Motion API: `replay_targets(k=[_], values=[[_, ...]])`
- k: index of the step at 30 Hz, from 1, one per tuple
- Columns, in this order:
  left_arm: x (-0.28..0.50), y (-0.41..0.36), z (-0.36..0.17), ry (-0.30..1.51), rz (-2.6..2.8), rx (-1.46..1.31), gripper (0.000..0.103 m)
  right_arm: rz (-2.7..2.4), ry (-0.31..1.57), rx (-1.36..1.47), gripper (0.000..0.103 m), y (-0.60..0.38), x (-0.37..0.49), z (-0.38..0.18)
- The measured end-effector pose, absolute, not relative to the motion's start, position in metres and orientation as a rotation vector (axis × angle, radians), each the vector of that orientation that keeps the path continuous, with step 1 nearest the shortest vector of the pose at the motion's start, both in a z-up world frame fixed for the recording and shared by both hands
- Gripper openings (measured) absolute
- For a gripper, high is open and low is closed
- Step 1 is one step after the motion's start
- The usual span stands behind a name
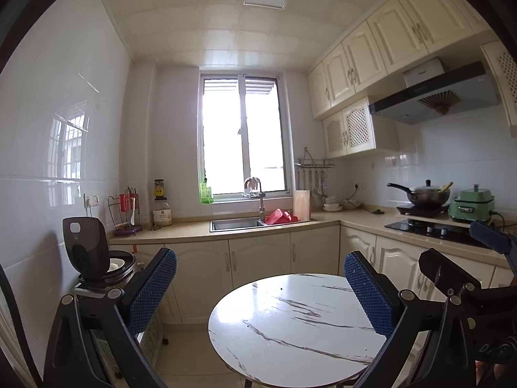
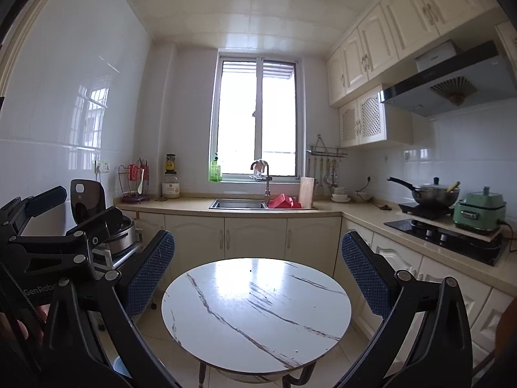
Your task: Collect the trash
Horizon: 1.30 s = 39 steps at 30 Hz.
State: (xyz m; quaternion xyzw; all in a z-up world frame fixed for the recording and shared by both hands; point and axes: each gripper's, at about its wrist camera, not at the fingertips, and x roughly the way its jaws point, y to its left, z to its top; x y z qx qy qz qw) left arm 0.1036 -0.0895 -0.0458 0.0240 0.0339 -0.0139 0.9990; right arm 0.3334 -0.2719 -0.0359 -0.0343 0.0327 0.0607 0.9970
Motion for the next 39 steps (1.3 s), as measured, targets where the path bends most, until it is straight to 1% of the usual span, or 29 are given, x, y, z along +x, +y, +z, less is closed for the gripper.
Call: replay_targets(k=[11, 21, 39], values=[[0.092, -0.107, -0.066, 0.061, 0.004, 0.053, 0.102, 0.124, 0.091, -0.054, 0.103, -0.282, 0.332, -0.048], [0.105, -0.117, -0.061, 0.059, 0.017, 0.052, 0.102, 0.124, 0.104, -0.056, 0.103, -0.283, 0.334, -0.052], [0.113, -0.120, -0.076, 0.053, 0.022, 0.062, 0.102, 0.125, 0.124, -0.050, 0.103, -0.283, 0.336, -0.054]])
